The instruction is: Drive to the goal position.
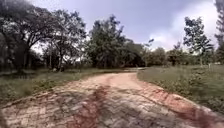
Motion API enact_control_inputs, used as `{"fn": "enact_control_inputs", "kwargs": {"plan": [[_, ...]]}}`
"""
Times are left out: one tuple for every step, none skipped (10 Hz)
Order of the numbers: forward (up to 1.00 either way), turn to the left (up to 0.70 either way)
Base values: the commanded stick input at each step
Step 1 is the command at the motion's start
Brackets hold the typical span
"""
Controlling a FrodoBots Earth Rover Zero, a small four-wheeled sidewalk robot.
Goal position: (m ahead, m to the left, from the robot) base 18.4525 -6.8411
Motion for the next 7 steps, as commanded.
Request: {"fn": "enact_control_inputs", "kwargs": {"plan": [[0.7, -0.31], [0.7, -0.32], [0.7, -0.2], [0.7, -0.11], [0.7, -0.04], [0.7, 0.0], [0.7, 0.0]]}}
